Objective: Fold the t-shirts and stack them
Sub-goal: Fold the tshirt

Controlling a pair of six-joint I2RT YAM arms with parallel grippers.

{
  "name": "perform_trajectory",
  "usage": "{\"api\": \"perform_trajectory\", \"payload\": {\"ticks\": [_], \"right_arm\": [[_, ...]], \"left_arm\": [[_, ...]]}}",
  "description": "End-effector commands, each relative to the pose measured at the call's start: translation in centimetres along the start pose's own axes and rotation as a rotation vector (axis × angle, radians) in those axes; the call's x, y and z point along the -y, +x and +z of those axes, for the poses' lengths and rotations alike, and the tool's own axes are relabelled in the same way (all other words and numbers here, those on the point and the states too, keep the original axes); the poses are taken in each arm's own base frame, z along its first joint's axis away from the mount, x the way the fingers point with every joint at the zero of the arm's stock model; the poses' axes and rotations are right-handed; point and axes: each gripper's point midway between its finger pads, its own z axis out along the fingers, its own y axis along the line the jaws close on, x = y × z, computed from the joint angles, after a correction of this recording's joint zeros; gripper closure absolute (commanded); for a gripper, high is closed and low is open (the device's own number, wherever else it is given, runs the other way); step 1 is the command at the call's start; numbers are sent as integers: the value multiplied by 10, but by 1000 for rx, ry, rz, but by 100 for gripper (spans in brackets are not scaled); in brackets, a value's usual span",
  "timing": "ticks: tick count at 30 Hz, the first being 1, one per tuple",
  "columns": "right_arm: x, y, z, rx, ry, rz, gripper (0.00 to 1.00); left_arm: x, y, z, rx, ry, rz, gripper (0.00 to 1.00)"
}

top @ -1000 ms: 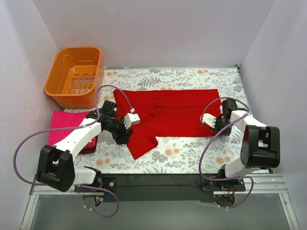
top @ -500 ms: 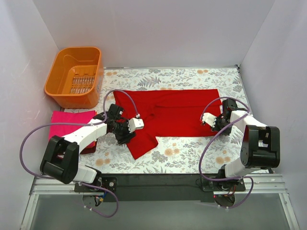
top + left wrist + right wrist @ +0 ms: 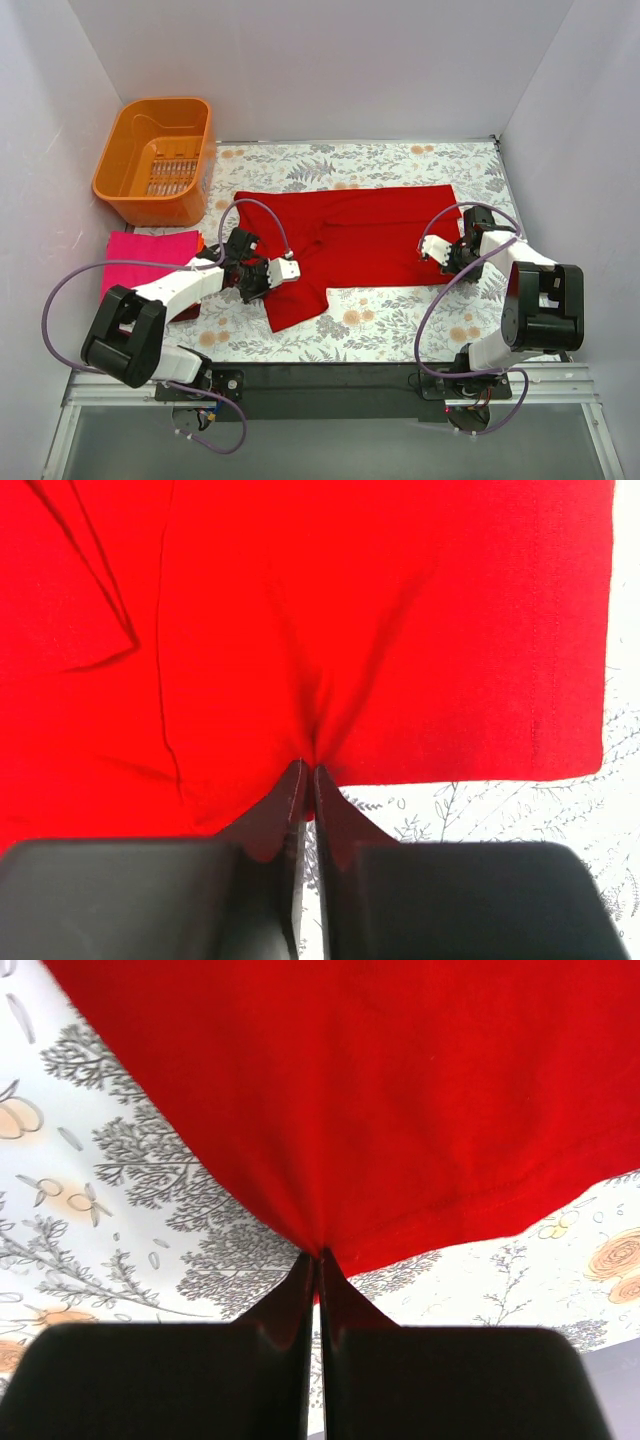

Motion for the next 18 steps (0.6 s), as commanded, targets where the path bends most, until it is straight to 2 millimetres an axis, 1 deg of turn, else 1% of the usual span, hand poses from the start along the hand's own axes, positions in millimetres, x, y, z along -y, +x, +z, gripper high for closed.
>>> {"api": "perform_trajectory", "payload": {"ticks": [1,3,5,6,7,10,12,13,16,17,18], "right_arm": [[-16,0,-7,15,-39,8,99],[-21,-1,-14,25,-43,4,99],[-23,-1,-19,35,-39,-10,99],[-24,-1,-25,39,-32,-11,99],[-25,-1,-26,42,-34,-17,99],[-28,-1,-33,48,-40,-14,99],[-23,-4,-39,62,-32,-15,99],[-24,-5,-41,66,-37,-14,99],[-15,-8,-50,75,-21,-27,99],[-13,-8,-51,74,-22,-30,99],[-7,-9,-54,76,-11,-35,99]], "left_arm": [[21,27,-4,-94,42,-22,100],[18,15,-14,-59,29,-27,100],[25,9,-22,-46,60,-41,100],[22,1,-28,-26,49,-36,100],[26,1,-32,-30,65,-48,100],[26,-10,-44,-10,69,-57,100],[25,-18,-49,8,69,-58,100],[22,-23,-55,13,66,-64,100],[17,-28,-63,10,66,-86,100],[10,-34,-67,21,51,-86,100],[5,-35,-70,23,44,-91,100]]}}
